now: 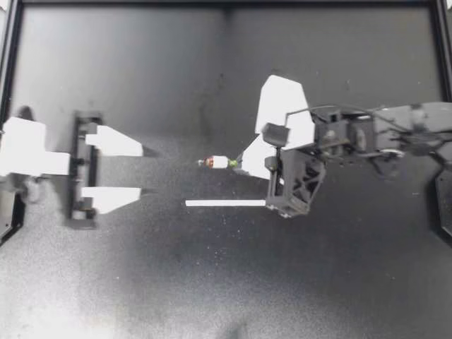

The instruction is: Pick up the candy and unwrap it.

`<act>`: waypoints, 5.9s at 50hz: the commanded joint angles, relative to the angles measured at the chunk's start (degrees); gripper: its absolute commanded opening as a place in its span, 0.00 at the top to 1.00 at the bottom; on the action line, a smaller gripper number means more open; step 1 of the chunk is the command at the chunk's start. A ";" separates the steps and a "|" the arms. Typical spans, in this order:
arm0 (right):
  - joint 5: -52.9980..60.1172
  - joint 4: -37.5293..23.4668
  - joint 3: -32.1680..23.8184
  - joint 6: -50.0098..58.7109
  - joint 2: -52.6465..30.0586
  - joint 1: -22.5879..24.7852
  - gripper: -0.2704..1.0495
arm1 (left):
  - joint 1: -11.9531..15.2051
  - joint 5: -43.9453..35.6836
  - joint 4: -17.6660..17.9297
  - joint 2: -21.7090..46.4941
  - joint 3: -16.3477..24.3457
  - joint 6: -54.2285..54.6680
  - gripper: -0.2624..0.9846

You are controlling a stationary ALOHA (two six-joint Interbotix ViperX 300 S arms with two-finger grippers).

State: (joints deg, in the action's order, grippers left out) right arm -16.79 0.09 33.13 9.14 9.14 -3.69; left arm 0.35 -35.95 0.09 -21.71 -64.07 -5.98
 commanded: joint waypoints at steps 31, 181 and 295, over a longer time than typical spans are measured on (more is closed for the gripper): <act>1.49 0.26 -0.44 -0.09 1.85 1.05 0.94 | 0.09 -3.78 0.09 9.93 8.44 -0.53 0.41; 15.12 -0.53 7.91 4.04 4.48 1.23 0.94 | 0.18 -3.25 8.44 7.47 6.59 7.29 0.90; 35.95 -1.14 7.56 4.22 -2.55 0.26 0.40 | 0.18 -3.25 7.03 9.40 8.17 6.50 0.90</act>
State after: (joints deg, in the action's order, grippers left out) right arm 19.34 -1.05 42.01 13.27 6.15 -3.78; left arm 0.44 -38.85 7.12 -11.95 -57.04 0.70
